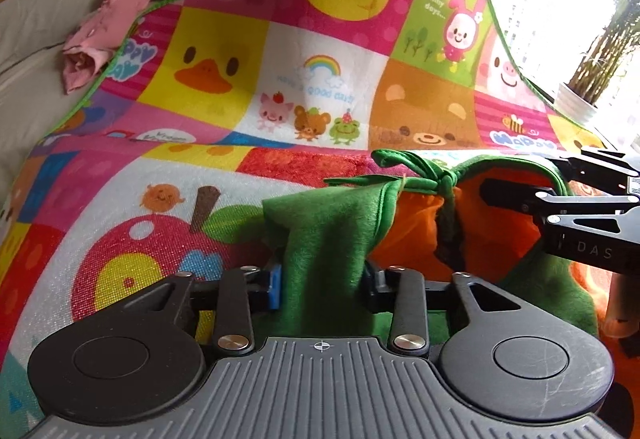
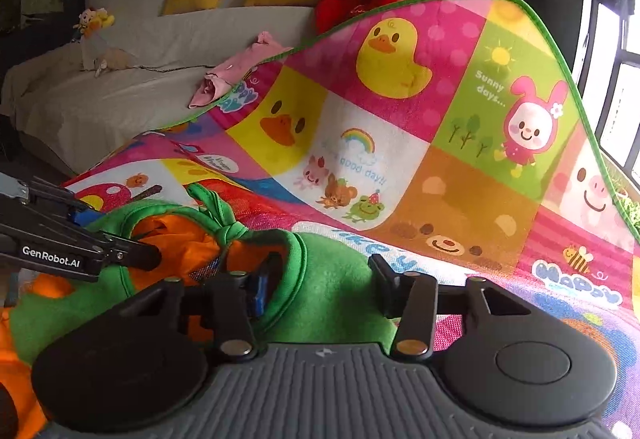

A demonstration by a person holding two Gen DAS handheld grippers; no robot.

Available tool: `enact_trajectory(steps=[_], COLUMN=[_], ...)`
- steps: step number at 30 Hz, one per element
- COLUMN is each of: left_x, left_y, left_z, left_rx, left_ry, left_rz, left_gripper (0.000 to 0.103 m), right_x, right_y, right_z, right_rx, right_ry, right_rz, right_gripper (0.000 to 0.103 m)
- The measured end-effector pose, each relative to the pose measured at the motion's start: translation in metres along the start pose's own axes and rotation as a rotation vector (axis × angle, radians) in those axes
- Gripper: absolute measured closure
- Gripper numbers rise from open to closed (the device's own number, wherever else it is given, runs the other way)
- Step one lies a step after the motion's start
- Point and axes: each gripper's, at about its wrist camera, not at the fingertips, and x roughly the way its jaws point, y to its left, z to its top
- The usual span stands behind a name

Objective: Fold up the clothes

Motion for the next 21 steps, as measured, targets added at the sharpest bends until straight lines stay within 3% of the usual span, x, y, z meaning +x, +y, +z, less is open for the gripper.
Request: enact_trajectory(steps=[6, 11, 16, 17, 21], left_x=[-0.066, -0.120, -0.153, -0.161, -0.194], left_y=[-0.013, -0.030, -0.044, -0.046, -0.044], left_z=[-0.006, -0.040, -0.082, -0.087, -0.087], left_rx=[0.071, 0.134, 0.199, 0.207, 0.177], left_ry=[-0.094, -0.084, -0.035, -0.037, -0.124], left_rz=[-0.046, -0.127, -0.165, -0.158, -0.154], left_gripper=[0.076, 0.076, 0.057, 0.048, 0.035], right_x=[-0.071, -0.135, -0.153, -0.153, -0.154], right_y=[0.007, 0.025, 0.040, 0.041, 0.047], right_z=[-0.001, -0.027, -0.072, -0.081, -0.101], right_rx=[-0.022, -0.057, -0.072, -0.066, -0.073], right_ry=[-0.068, -0.045, 0.059, 0.080, 0.080], right_rz=[0.051, 0.109, 0.120, 0.113, 0.090], right_gripper=[0.074, 0.074, 0.074, 0.074, 0.074])
